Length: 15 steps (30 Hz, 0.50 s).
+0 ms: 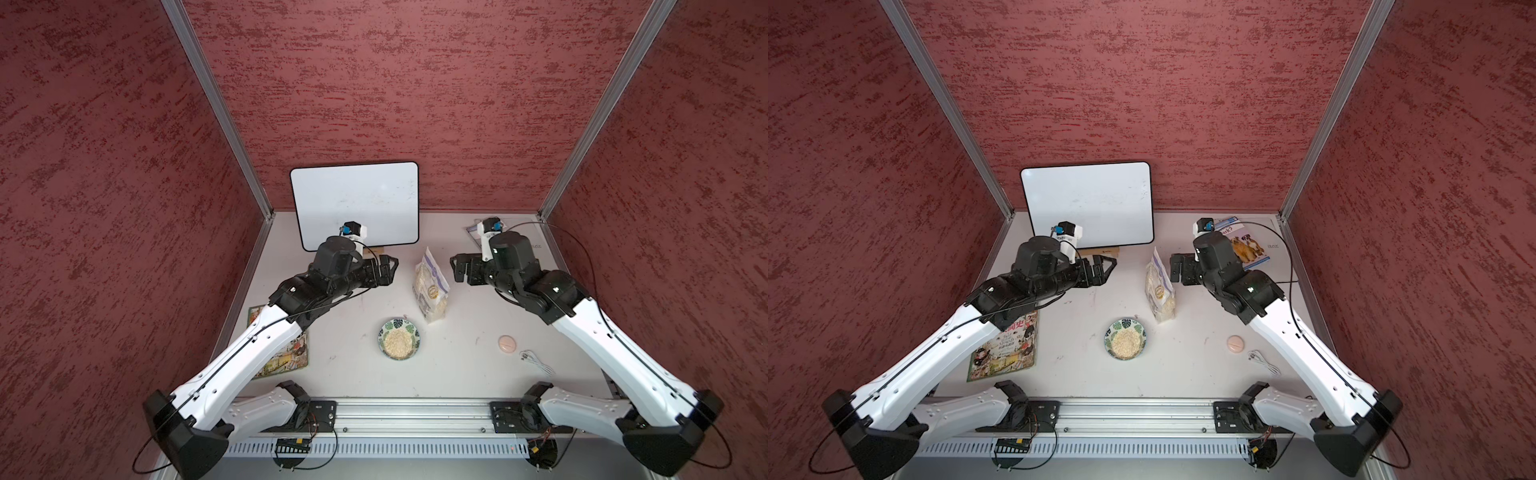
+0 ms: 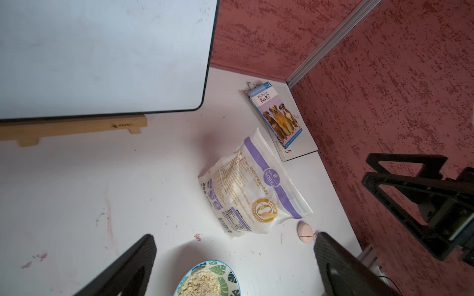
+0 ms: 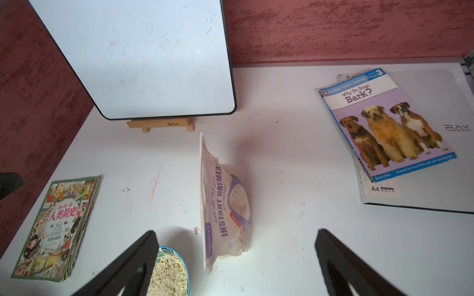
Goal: Pour the oats into the breakfast bowl
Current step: Reset both arms
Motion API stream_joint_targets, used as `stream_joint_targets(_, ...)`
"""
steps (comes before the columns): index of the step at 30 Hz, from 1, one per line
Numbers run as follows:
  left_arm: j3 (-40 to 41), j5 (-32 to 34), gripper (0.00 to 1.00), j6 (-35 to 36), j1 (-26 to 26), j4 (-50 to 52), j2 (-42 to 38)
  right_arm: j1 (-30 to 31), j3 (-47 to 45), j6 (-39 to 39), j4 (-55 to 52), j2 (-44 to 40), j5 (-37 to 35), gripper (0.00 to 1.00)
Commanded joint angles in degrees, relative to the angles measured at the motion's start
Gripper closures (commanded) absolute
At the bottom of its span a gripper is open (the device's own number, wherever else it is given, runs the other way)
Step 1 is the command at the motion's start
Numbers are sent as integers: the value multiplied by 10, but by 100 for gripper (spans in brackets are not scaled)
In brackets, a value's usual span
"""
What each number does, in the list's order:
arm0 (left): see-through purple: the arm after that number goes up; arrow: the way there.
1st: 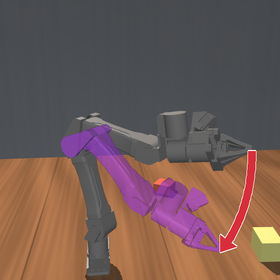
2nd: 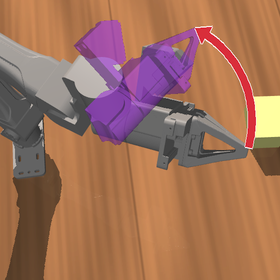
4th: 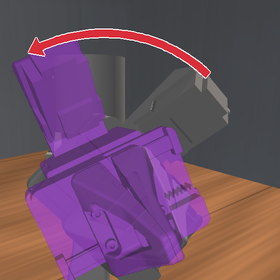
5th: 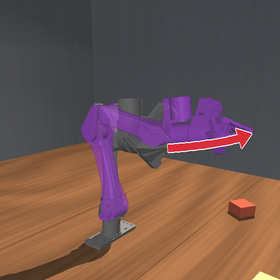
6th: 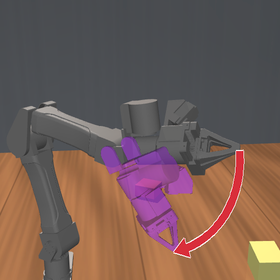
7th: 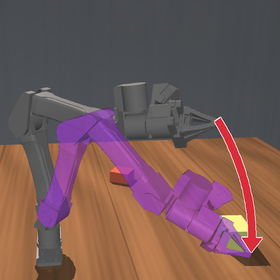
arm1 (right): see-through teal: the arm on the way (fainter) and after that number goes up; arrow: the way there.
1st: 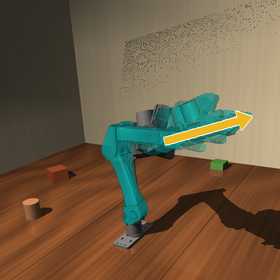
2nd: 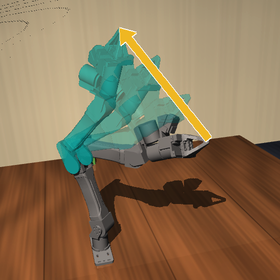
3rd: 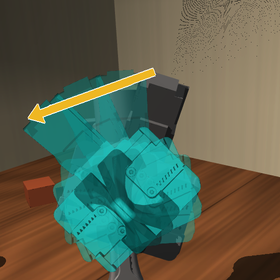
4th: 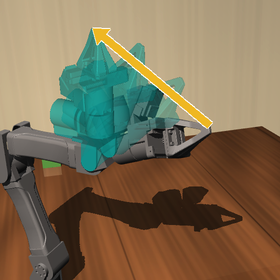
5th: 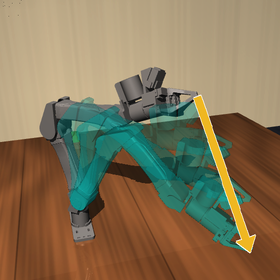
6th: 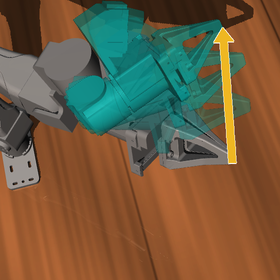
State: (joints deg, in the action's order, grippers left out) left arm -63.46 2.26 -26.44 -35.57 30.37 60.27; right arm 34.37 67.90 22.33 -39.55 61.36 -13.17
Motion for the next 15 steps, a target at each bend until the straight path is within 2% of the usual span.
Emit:
stream_joint_targets(1, 54, 217, 0, 64, 4, -34, -33, -3, -98, 13, 136, -56, -107, 1)
stream_joint_targets(2, 77, 248, 0, 81, 12, -43, -44, -3, -125, -1, 142, -76, -136, 1)
stream_joint_targets(5, 120, 240, 0, 127, 55, -55, -59, -3, -160, -28, 136, -91, -201, 1)
stream_joint_targets(9, 180, 208, 0, 103, 154, -110, -55, -10, -213, -142, 238, -61, -218, 1)
stream_joint_targets(11, 221, 185, 0, 98, 207, -162, -46, -43, -218, -189, 267, -16, -187, 1)
stream_joint_targets(13, 248, 174, 0, 70, 254, -202, -41, -95, -197, -197, 260, 35, -152, 1)
stream_joint_targets(15, 272, 150, 0, 77, 287, -255, -34, -154, -191, -211, 279, 76, -107, 1)
